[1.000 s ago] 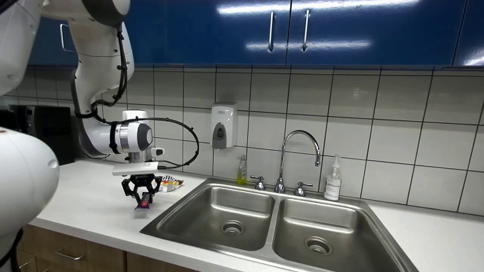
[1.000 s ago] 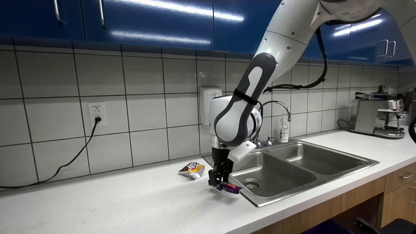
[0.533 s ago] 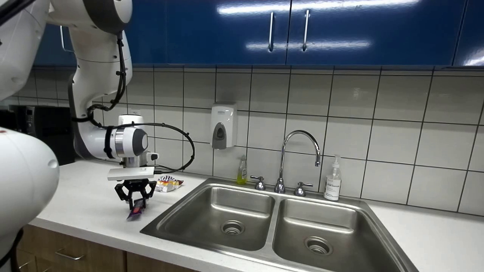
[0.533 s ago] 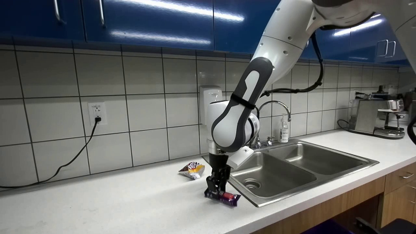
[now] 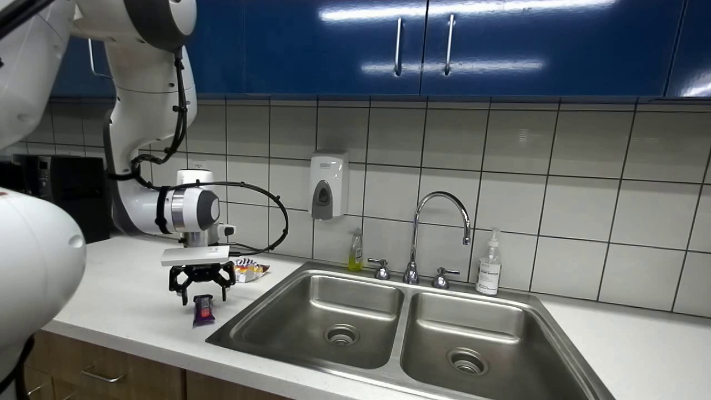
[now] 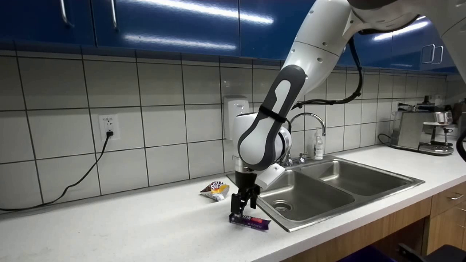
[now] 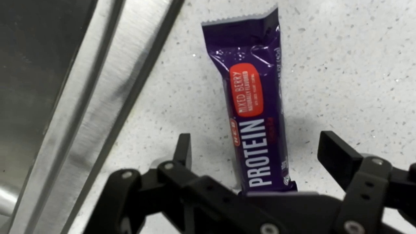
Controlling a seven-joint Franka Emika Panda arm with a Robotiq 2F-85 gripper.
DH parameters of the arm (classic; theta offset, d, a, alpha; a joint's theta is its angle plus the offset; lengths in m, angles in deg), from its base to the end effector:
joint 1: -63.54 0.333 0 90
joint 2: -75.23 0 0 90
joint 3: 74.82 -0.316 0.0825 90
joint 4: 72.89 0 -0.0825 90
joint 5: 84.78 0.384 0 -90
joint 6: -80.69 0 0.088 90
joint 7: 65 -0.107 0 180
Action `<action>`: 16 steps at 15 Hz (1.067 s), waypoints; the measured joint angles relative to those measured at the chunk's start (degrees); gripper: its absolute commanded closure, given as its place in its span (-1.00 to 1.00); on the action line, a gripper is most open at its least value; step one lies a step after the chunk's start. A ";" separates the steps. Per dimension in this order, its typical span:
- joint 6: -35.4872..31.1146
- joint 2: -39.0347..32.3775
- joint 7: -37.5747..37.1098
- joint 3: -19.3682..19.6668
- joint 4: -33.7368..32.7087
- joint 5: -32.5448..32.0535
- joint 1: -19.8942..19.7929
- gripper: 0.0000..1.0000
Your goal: Remove the candy bar from the sink
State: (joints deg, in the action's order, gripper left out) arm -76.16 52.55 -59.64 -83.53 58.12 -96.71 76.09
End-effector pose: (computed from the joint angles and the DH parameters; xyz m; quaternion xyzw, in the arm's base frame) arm 0.4956 0.2041 0.1857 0.9486 0.3145 0.0339 0.0102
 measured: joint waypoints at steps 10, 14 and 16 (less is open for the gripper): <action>0.08 2.65 -0.17 1.83 0.07 0.00 -0.42 -1.00; 0.22 3.63 -1.57 3.55 0.20 0.00 -0.44 -1.00; 0.22 3.95 -3.03 4.73 0.30 0.00 -0.47 -1.00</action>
State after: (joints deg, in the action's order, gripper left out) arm -75.94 56.50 -62.67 -78.81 58.42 -96.71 75.63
